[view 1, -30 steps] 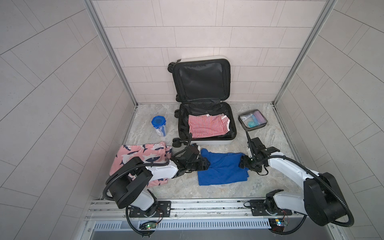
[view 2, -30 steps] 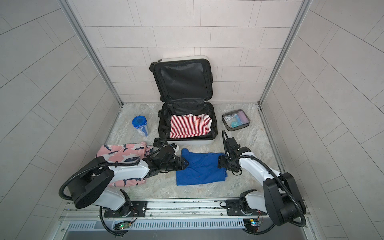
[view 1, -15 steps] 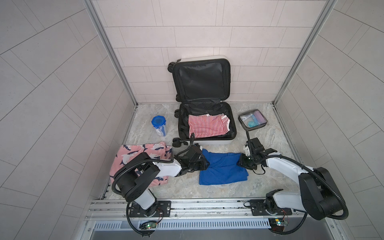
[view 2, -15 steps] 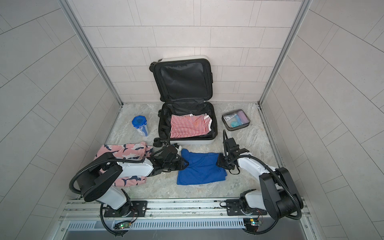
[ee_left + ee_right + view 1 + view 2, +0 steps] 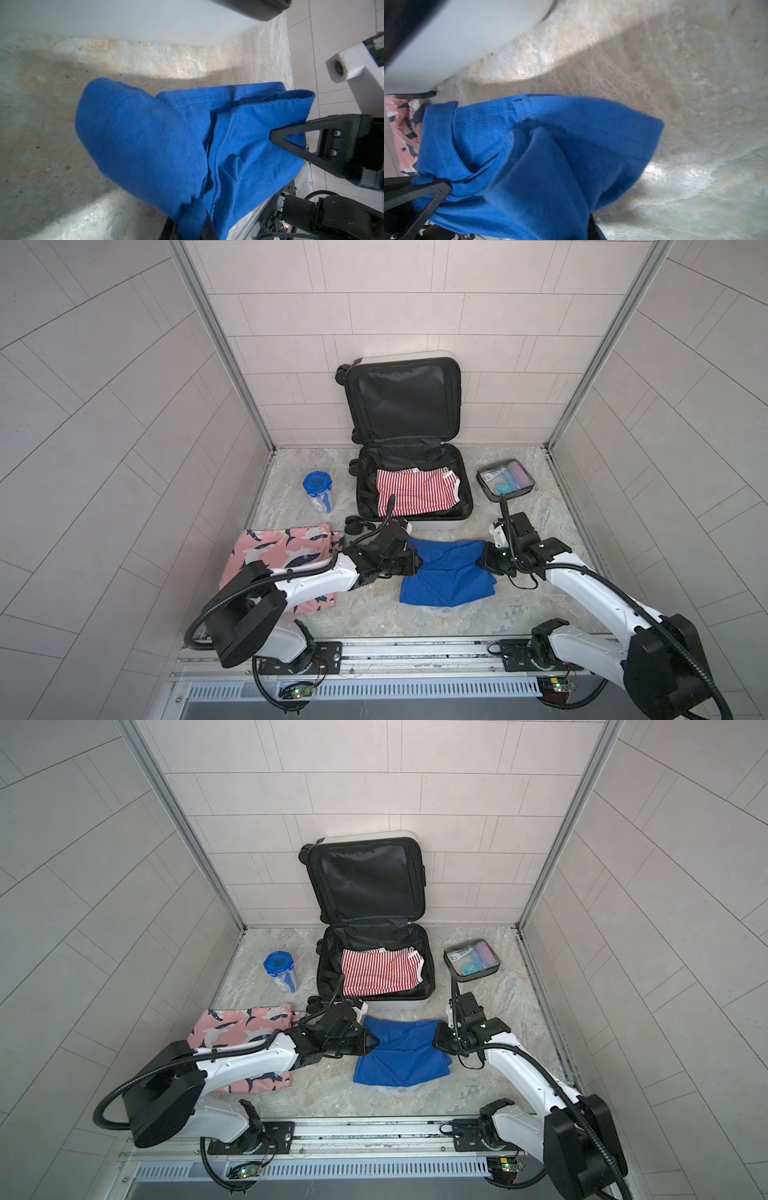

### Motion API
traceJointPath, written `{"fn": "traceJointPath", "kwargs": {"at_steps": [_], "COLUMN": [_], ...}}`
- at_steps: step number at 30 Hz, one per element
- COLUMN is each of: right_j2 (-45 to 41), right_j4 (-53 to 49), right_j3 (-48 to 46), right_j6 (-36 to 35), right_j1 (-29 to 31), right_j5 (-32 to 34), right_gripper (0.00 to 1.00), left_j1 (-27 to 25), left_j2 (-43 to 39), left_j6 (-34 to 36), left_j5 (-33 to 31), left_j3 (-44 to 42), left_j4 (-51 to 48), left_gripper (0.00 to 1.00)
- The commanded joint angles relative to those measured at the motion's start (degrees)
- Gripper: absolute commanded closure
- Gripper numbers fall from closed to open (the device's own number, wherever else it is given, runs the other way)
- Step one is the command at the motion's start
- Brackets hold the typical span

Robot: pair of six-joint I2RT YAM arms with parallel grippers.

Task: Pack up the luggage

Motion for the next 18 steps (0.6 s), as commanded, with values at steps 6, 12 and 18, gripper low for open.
{"fn": "traceJointPath", "kwargs": {"at_steps": [6, 12, 18], "right_j2": [-2.24, 3.50, 15.26], "right_j4": [-3.37, -2.28, -0.43], "right_j3": [10.60, 23.25, 37.38], "right_j6": [2.46, 2.37, 1.01], "right_j1": [0.54, 0.63, 0.63], "right_j5": [-3.76, -4.85, -3.82], "right_gripper": [1.00, 1.00, 1.00], "left_j1": [-0.34, 1.61, 8.83], "left_j2": [-8.37, -7.18, 1.41], "left_j6": [7.41, 15.48, 23.55], "left_j5": [-11.31, -18.57, -17.70], "left_j3": [11.67, 23.99, 38.64], "left_j4": [-19.30, -25.58, -30.67], "left_gripper": [1.00, 1.00, 1.00]}}
